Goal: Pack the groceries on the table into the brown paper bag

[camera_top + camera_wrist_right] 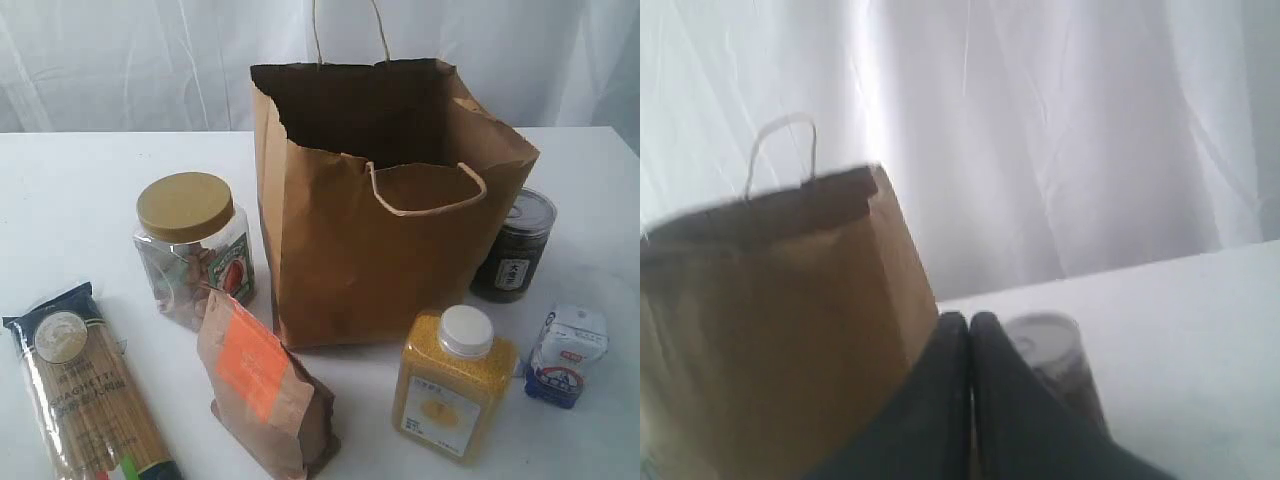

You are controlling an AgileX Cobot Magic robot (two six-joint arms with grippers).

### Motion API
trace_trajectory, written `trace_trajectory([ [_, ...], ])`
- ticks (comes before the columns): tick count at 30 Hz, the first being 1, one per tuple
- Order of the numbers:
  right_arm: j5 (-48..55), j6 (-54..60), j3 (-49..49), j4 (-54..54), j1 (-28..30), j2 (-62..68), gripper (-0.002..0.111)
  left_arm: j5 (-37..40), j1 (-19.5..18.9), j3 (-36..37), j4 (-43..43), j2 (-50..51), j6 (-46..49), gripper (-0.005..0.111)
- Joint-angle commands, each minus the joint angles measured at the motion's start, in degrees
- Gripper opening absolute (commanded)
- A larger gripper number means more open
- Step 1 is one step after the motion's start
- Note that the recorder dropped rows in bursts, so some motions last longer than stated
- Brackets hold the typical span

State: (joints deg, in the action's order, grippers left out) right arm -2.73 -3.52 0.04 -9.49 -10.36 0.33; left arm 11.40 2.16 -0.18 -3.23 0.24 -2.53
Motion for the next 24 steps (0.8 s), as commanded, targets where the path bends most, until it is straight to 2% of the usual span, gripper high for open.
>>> trace_trajectory([
  [1,-9.94,-13.92,-0.04,-1.26,0.13,-0.33,0.000,-0.17,0.52,0.18,-0.23,-0.24,-0.10,0.070],
  [5,-15.77,-28.63,-0.04,-1.05,0.13,-0.33,0.000,-0.17,0.52,0.18,-0.23,-0.24,-0.10,0.070],
  [9,-15.12,-28.85,-0.04,-0.16,0.13,-0.33,0.000,-0.17,0.52,0.18,-0.23,-0.24,-0.10,0.070],
  [12,-6.84,-28.85,-3.54,4.21,0.13,-0.33,0.000,-0.17,0.52,0.18,-0.23,-0.24,-0.10,0.070],
  [15,6.75,-28.32,-10.21,5.34,0.13,-0.33,0.000,-0.17,0.52,0.18,-0.23,-0.24,-0.10,0.070],
  [18,21.59,-19.86,-18.33,4.31,0.13,1.14,0.000,-0.17,0.52,0.18,-0.23,-0.24,-0.10,0.070],
  [24,46.46,18.26,-31.86,-14.10,0.13,13.19,0.000,-0.17,0.52,0.18,-0.23,-0.24,-0.10,0.070],
])
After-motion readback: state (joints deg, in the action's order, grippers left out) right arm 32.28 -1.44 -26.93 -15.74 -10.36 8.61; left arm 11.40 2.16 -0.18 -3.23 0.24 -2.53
